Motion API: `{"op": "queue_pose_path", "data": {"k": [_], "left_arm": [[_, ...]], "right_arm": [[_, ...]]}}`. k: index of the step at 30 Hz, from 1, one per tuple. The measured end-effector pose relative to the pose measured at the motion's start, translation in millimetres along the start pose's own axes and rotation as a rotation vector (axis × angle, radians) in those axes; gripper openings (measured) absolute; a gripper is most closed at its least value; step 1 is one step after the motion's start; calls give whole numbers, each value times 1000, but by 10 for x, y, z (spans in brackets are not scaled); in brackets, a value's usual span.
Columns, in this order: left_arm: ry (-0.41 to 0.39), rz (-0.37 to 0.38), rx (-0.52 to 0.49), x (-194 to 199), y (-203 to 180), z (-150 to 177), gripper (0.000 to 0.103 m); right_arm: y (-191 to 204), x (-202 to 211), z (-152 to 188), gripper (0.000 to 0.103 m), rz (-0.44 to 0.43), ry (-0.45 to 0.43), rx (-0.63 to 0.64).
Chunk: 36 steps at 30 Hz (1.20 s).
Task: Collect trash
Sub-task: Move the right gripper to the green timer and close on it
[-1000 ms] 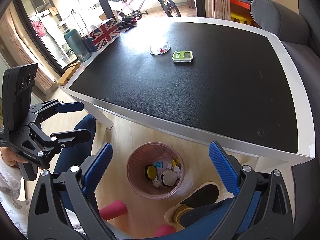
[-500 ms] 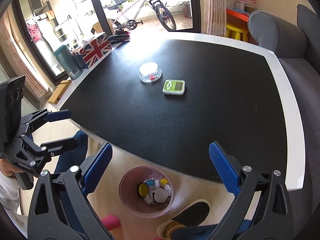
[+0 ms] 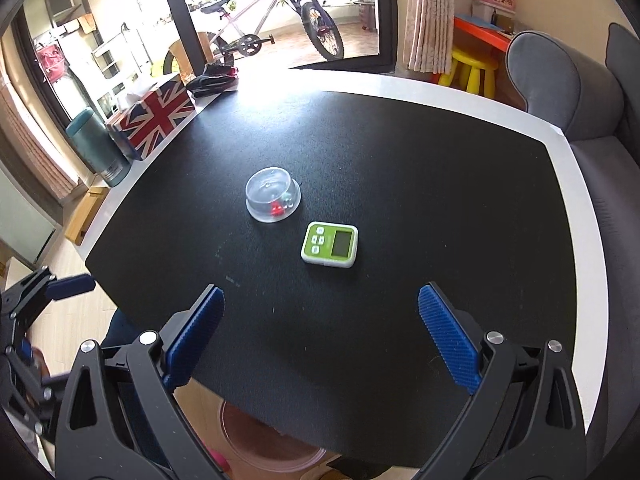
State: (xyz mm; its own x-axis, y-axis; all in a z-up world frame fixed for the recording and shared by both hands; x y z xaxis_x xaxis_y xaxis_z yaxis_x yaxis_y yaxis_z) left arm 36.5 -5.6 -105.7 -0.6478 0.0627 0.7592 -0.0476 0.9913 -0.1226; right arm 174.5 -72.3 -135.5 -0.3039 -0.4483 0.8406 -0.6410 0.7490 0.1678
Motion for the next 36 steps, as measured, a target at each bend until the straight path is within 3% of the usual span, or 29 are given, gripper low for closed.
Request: {"op": "queue_pose_path", "data": {"k": [9, 17, 25, 27, 31, 36], "left_arm": [[1, -4, 6, -24, 40, -23, 95], [9, -1, 15, -57, 72, -9, 95], [18, 0, 26, -94, 105, 22, 95], [19, 2, 28, -104, 108, 23, 95], [18, 4, 30, -109, 109, 21, 95], [19, 6, 28, -125, 96, 22, 95]], "right_arm": [[-63, -504, -233, 96, 67, 74, -38], [-96, -912, -231, 96, 96, 155, -34], [-53, -1048, -217, 96, 112, 151, -26], [-52, -1072, -215, 83, 118, 154, -24], [-59, -1082, -219, 80, 134, 152, -10], [-87, -1038, -250, 50, 146, 136, -9]]}}
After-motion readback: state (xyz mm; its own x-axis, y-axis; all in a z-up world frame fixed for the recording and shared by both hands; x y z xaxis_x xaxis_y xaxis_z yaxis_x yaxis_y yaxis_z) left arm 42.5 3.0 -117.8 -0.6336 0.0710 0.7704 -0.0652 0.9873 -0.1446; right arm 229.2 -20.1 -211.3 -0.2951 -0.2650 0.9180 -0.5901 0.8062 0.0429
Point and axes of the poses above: each gripper's, at about its wrist camera, not at the fingertips, and x roughly against the way its jaws point, y to its left, z to its underside, the point moved 7 cm from there along -x, roughly the way its jaws point, and after that the axes turned 8 degrees about -x, right-handed, at the moved point
